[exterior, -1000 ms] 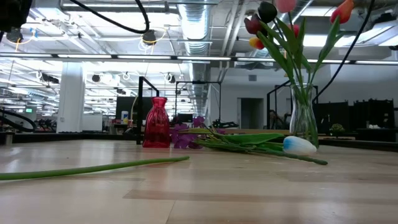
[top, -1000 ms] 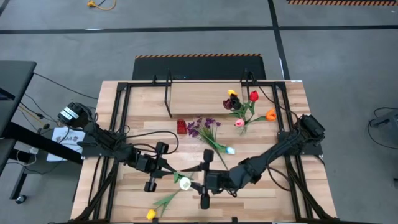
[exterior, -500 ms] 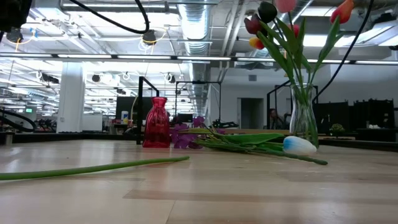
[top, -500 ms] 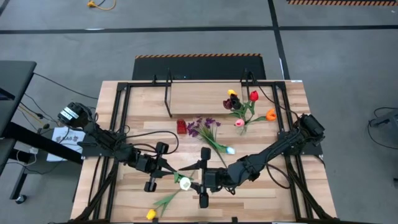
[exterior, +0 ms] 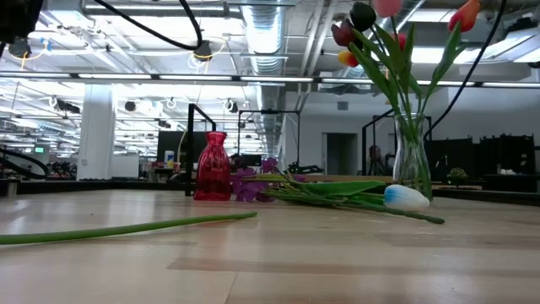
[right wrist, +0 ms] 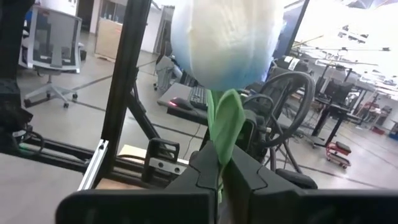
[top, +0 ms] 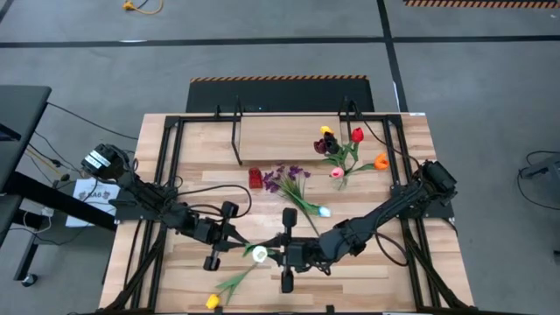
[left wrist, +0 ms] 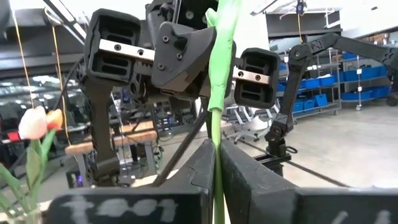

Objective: Pick and place flowers into a vace then onto a shelf
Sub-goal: Put the left white flower into the red vase

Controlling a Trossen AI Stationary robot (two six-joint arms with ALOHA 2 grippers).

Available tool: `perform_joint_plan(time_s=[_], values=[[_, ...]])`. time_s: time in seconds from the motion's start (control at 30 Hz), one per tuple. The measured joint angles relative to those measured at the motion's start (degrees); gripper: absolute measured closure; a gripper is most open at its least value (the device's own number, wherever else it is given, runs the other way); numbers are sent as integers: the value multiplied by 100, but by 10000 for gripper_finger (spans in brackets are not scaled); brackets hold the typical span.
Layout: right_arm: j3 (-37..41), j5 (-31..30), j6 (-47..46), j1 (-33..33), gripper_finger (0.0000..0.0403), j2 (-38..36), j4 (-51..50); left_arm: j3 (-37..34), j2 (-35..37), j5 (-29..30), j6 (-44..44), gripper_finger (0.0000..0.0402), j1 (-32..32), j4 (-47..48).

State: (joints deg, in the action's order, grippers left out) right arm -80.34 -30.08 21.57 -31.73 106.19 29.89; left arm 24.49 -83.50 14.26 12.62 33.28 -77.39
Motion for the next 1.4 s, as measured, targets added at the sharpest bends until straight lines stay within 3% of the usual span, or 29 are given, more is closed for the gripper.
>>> perform_joint_plan(time_s=[0.17,0.5,0.7,1.13,1.4], values=[[-16,6,-259,69,401,0,-293,-2,4,37,-186,383,-14,241],[-286,30,-777,156,402,-2,-1251,284,2,6,-729,287,-254,1325],[-286,52,-1250,230,403,-2,-1777,526,2,-285,-709,251,-251,1678],[-286,64,-1465,251,403,-2,-2134,575,2,-282,-653,244,-251,1758],[-286,44,-1465,193,403,-2,-2194,575,2,316,-574,244,-251,1855]])
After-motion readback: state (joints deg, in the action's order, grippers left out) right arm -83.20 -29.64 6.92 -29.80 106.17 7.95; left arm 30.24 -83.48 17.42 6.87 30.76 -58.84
